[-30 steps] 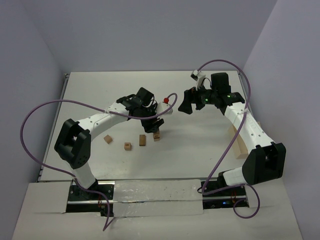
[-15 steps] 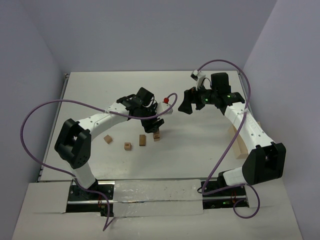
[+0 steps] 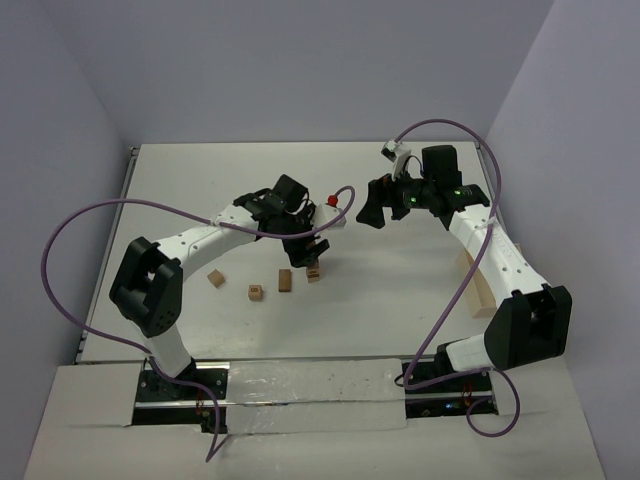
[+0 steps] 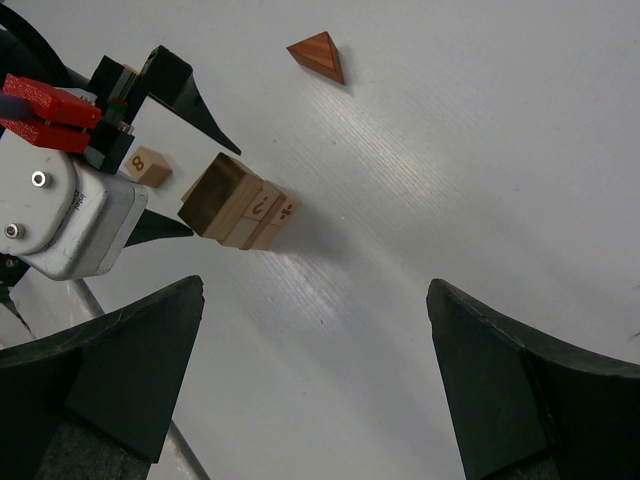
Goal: Build the wood block tower
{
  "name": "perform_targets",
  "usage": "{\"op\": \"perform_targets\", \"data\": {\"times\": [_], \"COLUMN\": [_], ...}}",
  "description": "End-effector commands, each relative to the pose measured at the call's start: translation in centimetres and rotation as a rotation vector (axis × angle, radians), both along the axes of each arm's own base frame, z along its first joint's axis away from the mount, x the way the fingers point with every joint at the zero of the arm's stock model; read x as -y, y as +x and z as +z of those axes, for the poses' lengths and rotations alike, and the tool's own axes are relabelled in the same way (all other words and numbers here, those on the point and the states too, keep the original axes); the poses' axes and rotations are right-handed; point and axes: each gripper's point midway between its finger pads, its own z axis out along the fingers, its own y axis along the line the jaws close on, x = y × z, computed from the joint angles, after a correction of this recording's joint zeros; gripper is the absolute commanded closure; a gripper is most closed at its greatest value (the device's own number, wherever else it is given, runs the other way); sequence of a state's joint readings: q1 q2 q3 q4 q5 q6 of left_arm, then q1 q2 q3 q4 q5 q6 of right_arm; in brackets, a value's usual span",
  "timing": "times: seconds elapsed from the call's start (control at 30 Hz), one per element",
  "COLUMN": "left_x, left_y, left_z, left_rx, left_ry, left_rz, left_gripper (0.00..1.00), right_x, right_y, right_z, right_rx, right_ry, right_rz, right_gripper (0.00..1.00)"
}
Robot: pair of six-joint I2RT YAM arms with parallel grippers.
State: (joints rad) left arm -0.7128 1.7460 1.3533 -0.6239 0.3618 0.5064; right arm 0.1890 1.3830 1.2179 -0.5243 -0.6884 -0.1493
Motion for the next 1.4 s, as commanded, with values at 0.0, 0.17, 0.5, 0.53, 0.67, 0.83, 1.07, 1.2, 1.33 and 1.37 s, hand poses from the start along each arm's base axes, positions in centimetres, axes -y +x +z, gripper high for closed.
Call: {"op": "perform_targets", "data": {"times": [0.0,0.17,0.5,0.53,0.67,0.83,1.07,1.2,1.33,1.37], "left_x": [0.9,0.9,0.4,0.2,-1.6,-5.5,-12.4,-16.7,-19.2,-19.6], "left_y": [0.5,0.5,-0.6,-0.7,-0.8,-1.2,-1.6,-1.0,-1.1,-1.2], "left_z": [0.5,0.9,4.2,5.0,7.3,11.0,11.1,9.5,7.0,6.3], "left_rx": [0.027,0.031,0.067,0.084,0.101,0.129,0.085,0.096,0.115,0.12], "left_ry": [-0.031,-0.036,-0.078,-0.084,-0.11,-0.19,-0.238,-0.231,-0.182,-0.165], "left_rz": [-0.004,-0.009,-0.036,-0.038,-0.015,0.051,0.193,0.278,0.281,0.271], "left_gripper": [0.2,0.02,0.01,0.01,0.01,0.01,0.01,0.01,0.02,0.04], "right_x": [0.0,0.1,0.1,0.0,0.0,0.0,0.2,0.5,0.6,0.6], "right_y": [0.8,0.8,0.9,0.8,0.8,0.8,0.9,0.9,1.0,1.0], "right_z": [1.9,1.9,1.9,1.9,1.9,2.1,1.8,1.4,1.0,0.9], "right_rx": [0.052,0.052,0.052,0.049,0.05,0.057,0.06,0.06,0.057,0.055], "right_ry": [0.014,0.014,0.012,0.013,0.013,0.012,0.001,-0.011,-0.025,-0.028], "right_rz": [-0.006,-0.008,-0.007,-0.005,-0.003,-0.005,-0.013,-0.02,-0.024,-0.026], "right_gripper": [0.0,0.0,0.0,0.0,0.0,0.0,0.0,0.0,0.0,0.0]}}
